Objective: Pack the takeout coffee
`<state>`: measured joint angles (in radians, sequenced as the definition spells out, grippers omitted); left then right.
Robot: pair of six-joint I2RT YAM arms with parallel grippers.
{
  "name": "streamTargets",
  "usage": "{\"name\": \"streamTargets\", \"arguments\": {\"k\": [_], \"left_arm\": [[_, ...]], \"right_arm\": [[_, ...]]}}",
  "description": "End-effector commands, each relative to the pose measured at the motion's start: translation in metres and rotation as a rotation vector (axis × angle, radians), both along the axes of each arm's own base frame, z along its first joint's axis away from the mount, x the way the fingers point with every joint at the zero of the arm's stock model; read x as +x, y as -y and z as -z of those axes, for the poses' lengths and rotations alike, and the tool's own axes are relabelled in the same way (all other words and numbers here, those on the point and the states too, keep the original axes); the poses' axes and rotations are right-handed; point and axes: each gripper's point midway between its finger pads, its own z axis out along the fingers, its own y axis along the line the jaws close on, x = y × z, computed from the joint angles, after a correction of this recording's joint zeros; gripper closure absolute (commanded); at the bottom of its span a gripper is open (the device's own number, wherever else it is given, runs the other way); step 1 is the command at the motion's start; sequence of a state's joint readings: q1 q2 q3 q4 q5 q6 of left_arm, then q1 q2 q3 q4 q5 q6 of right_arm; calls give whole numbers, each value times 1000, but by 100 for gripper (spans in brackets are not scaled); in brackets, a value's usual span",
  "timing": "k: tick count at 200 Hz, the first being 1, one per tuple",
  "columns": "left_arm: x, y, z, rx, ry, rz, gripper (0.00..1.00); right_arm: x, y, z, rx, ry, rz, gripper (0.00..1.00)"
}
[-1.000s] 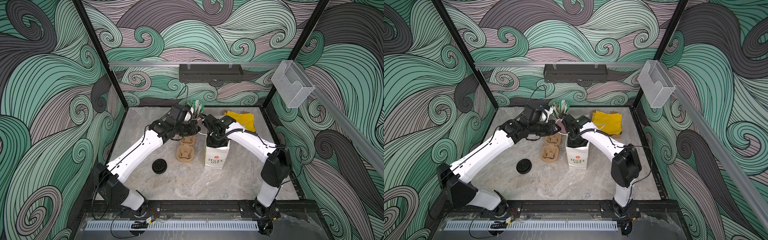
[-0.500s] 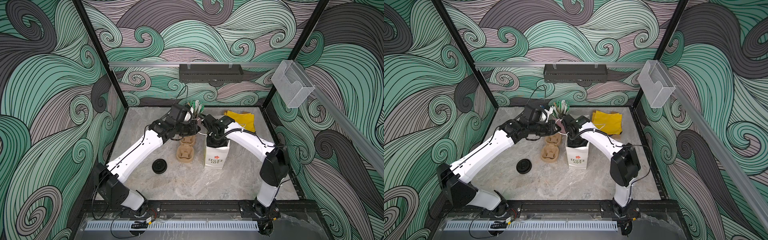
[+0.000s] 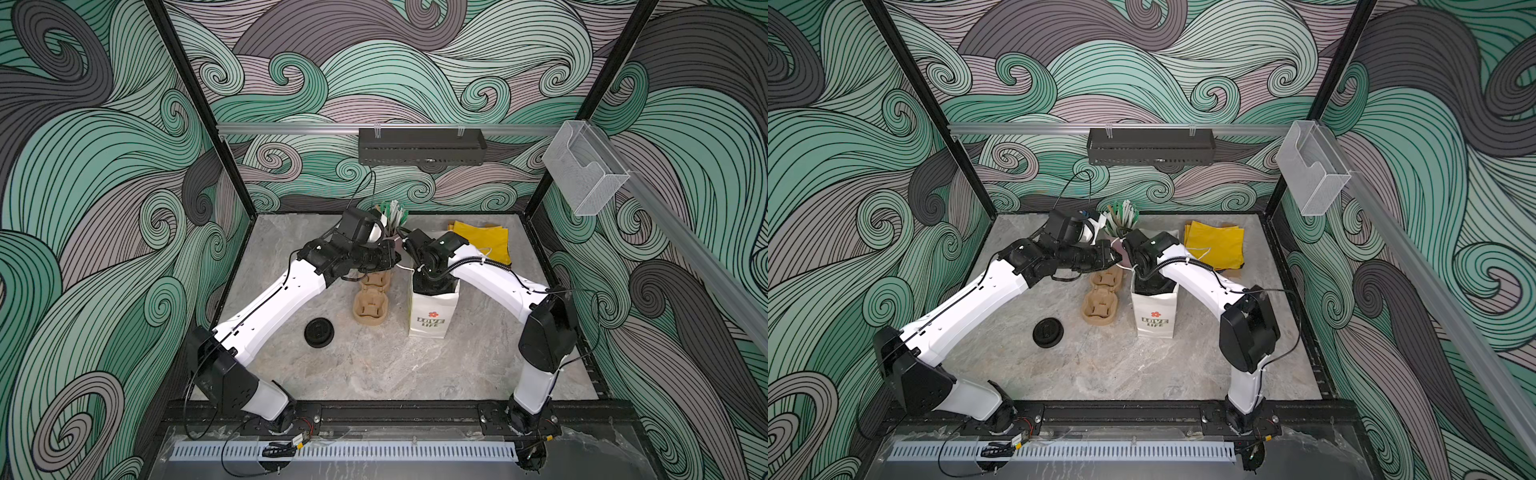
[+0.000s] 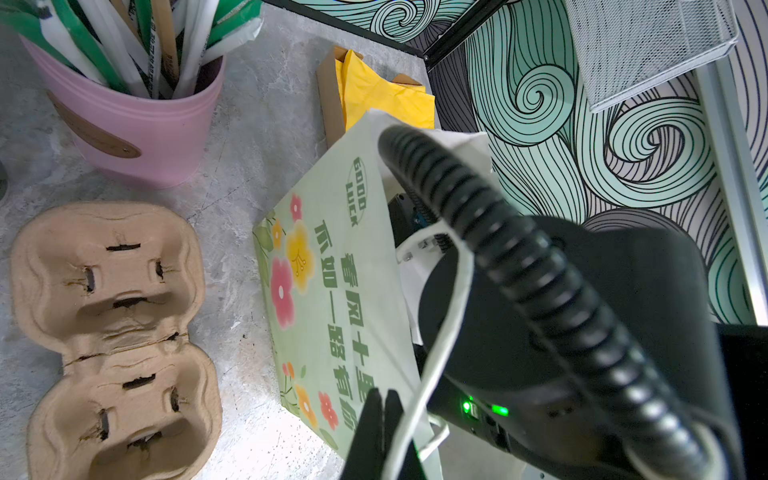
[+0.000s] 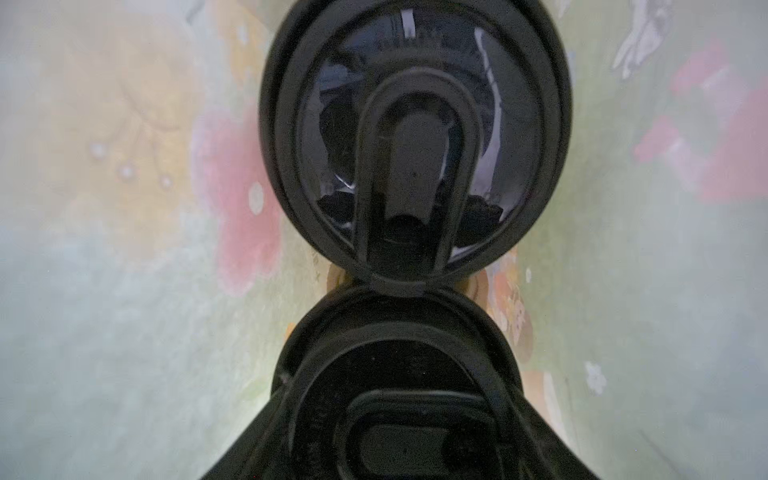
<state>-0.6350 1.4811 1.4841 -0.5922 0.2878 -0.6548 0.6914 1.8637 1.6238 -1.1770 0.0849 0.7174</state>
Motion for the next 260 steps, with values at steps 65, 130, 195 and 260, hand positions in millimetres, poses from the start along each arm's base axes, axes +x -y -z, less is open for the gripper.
{"name": "streamTargets", "arguments": {"k": [65,130,195,260], "left_arm": [[-4,-9,-8,9,23,-2,100],[-4,-9,-7,11,21,-3,100],[-4,-9,-8,11,23,0,100],[-4,-8,-8,11,23,1,100]], "right_arm": [[-81,37,155,-194,-492,47,49],[-88,44,165,-217,-525,45,49],[-88,47,174,-212,-554,35,49],[-86,44,173,-200,-553,25,48]]}}
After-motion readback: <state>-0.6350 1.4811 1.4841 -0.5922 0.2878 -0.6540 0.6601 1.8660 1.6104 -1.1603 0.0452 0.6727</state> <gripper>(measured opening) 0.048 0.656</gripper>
